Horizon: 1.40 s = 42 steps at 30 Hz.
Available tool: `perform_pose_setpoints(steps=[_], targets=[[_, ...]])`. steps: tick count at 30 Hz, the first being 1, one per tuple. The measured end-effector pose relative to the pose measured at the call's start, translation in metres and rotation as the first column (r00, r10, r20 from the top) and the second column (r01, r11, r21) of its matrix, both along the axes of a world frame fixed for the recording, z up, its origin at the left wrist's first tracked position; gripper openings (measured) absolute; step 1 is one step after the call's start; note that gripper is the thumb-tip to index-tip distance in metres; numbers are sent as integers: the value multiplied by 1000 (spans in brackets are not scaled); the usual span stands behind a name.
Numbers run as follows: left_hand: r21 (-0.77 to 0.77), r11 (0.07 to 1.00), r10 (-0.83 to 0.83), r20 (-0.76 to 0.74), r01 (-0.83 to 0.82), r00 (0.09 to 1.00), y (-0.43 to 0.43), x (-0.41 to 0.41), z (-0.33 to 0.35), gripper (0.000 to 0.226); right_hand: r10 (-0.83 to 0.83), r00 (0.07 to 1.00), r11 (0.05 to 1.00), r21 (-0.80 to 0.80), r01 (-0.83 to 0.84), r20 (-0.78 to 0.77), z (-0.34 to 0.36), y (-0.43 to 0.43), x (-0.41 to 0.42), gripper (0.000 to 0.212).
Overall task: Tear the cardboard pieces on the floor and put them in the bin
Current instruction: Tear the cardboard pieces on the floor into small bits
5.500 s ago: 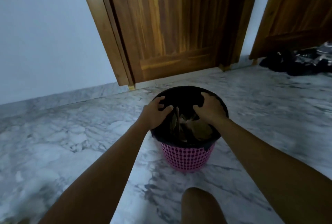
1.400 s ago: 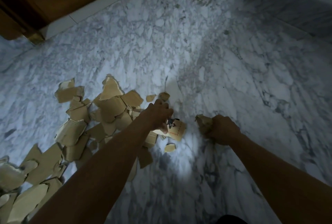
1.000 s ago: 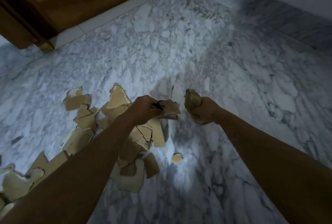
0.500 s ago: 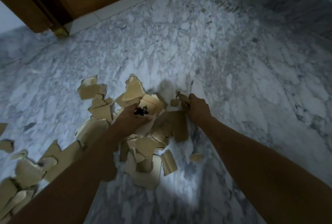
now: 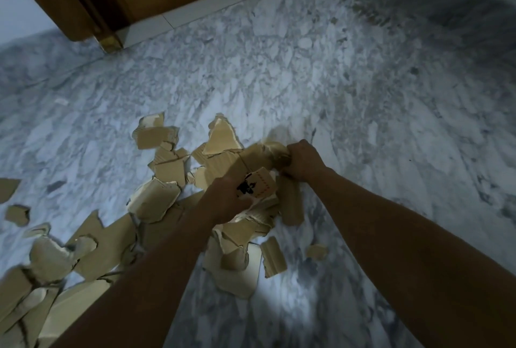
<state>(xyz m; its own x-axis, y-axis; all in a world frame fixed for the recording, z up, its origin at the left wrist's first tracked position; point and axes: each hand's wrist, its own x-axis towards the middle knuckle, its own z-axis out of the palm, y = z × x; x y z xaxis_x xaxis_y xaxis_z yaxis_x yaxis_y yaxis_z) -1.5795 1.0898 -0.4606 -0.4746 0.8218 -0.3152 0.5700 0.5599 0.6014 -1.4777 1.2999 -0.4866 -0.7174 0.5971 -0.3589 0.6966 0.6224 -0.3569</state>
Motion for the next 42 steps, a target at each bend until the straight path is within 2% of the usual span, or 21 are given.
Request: perform_pose_setpoints(steps=[2,4,7,9,12,16,18,20,22,24,26,27,29,30,33,37,40,42], targets=[[0,1000,7,11,-7,1000,1,0,-2,48,9,1000,999,37,-9,-4,-6,-2,0,44],[-14,1000,6,11,-6,1000,0,1,-4,47,-41,999,999,-11,41,-27,-11,-5,0,53],[-22,1000,12,-6,-12,1000,0,6,-5,46,-168,986,982,-95,166,-16,-14,-6,-5,48],[-24,999,23,-15,-23,1000,1,7,-5,46,-196,980,973,-119,197,20,-12,-6,-9,41],[-77,997,2,-17,-3,1000,0,5,-1,44,-230,973,961,-160,227,1,-14,-9,-1,43],[-151,988,-26,-19,23,999,8,-9,17,46,-206,976,970,-149,194,-69,1,4,37,43],[-205,973,-105,26,108,994,17,-7,36,35,-150,988,977,-162,140,-49,25,10,63,43],[-276,931,-223,88,238,971,24,6,50,30,-61,998,968,-243,64,21,45,6,94,36],[-360,854,-353,133,377,926,26,28,54,30,69,993,940,-341,-33,96,58,-11,123,27],[-455,736,-483,164,501,860,23,56,46,34,172,979,918,-378,-119,111,56,-29,142,23],[-536,605,-611,161,589,775,10,85,32,38,270,955,914,-344,-216,119,46,-51,153,27],[-557,563,-684,101,611,722,1,96,25,42,335,931,916,-283,-285,146,39,-63,156,32],[-588,541,-781,-86,601,619,-15,109,16,53,433,882,900,-133,-414,185,20,-86,162,39],[-592,547,-799,-161,591,579,-21,112,13,60,428,883,904,-80,-420,192,13,-95,166,42],[-569,548,-822,-231,613,520,-28,111,3,62,376,909,923,17,-385,180,2,-106,176,48],[-531,582,-791,-194,615,580,-30,110,-8,44,344,925,939,-53,-340,162,-1,-104,174,43],[-539,581,-761,-95,610,642,-31,107,-14,55,299,948,949,-142,-283,112,-6,-100,171,47],[-517,602,-752,-112,608,649,-31,105,-14,63,276,954,950,-186,-252,119,-6,-96,168,39]])
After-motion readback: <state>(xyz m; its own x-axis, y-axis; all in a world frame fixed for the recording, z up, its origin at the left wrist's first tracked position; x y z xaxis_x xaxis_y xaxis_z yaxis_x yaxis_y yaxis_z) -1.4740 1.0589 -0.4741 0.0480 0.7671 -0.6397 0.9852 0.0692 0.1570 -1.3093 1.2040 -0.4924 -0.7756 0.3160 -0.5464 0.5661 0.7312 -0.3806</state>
